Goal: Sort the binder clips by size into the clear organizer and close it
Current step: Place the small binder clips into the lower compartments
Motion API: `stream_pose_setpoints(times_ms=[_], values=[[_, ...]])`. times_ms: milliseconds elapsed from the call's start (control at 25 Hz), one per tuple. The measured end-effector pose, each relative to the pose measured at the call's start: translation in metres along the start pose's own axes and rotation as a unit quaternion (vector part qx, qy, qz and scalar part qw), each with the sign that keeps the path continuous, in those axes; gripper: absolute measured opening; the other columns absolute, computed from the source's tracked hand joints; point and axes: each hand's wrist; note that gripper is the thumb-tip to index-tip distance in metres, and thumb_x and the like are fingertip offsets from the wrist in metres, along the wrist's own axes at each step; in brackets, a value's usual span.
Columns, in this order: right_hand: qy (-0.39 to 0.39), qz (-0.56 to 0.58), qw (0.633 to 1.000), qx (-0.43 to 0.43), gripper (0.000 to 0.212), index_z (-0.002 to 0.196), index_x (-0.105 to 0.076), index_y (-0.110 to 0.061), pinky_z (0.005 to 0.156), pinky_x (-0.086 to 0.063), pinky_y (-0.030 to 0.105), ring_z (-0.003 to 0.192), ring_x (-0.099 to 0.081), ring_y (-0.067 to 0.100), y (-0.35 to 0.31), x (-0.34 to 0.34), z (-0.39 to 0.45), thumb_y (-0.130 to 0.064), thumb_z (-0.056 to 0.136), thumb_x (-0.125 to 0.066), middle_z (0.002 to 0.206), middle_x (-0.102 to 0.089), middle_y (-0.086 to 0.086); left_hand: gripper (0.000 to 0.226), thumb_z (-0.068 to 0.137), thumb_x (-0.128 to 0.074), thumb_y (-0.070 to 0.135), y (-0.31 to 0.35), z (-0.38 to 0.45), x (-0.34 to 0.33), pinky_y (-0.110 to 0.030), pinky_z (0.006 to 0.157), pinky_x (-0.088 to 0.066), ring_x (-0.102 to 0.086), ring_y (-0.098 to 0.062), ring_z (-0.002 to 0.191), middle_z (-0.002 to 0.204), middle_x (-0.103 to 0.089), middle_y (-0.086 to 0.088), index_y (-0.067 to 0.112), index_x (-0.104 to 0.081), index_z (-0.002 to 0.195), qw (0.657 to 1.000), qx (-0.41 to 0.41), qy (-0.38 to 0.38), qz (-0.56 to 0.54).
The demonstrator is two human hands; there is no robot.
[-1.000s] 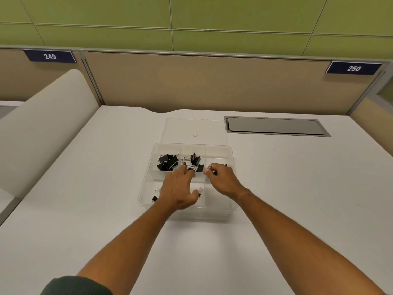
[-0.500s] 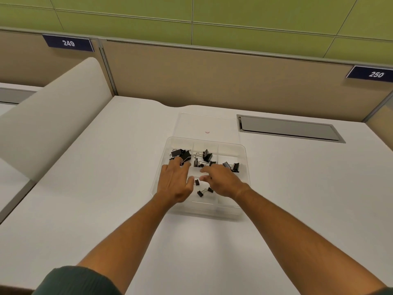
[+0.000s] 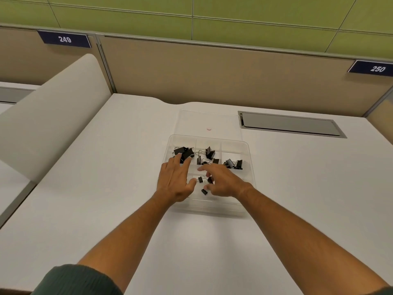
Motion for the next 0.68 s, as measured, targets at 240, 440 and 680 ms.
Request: stream_pose_setpoints(times_ms=[240, 440, 680], values=[[0.112, -0.034, 0.993, -0.009, 0.063, 0.139, -0.043, -0.022, 0.105, -0.039, 0.036, 0.123, -0.047, 0.020, 0.004, -0.002, -0.002, -0.032, 0.081, -0.065, 0.135, -0.052, 0.004, 0.087, 0.076, -0.037, 0.059, -0.017, 0.002, 0.000, -0.044, 0.116, -0.019, -0.019, -0.030, 0.145, 0.159, -0.016, -0.017, 0.022, -0.020, 0.152, 1.000, 0.011, -0.010, 0.013], [0.142, -0.114, 0.981, -0.070, 0.077, 0.148, -0.029, -0.023, 0.111, -0.029, 0.043, 0.137, -0.034, 0.026, 0.007, -0.005, 0.001, -0.055, 0.083, -0.055, 0.151, -0.035, 0.008, 0.090, 0.080, -0.035, 0.066, -0.031, 0.007, -0.002, -0.048, 0.121, -0.005, 0.000, -0.030, 0.149, 0.161, -0.001, -0.017, 0.024, -0.005, 0.155, 0.999, 0.013, -0.026, 0.027], [0.149, -0.148, 0.968, -0.134, 0.092, 0.152, -0.016, -0.022, 0.117, -0.015, 0.046, 0.146, -0.015, 0.028, 0.014, -0.003, 0.005, -0.071, 0.076, -0.036, 0.159, -0.015, 0.011, 0.091, 0.084, -0.038, 0.068, -0.035, 0.025, 0.000, -0.047, 0.121, -0.004, 0.001, -0.029, 0.149, 0.161, -0.001, -0.018, 0.023, -0.004, 0.155, 0.999, -0.001, -0.026, 0.034]])
Point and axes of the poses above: each hand's wrist, its own z-axis towards the middle knuckle, its own x-axis out of the back of the hand, y = z × x
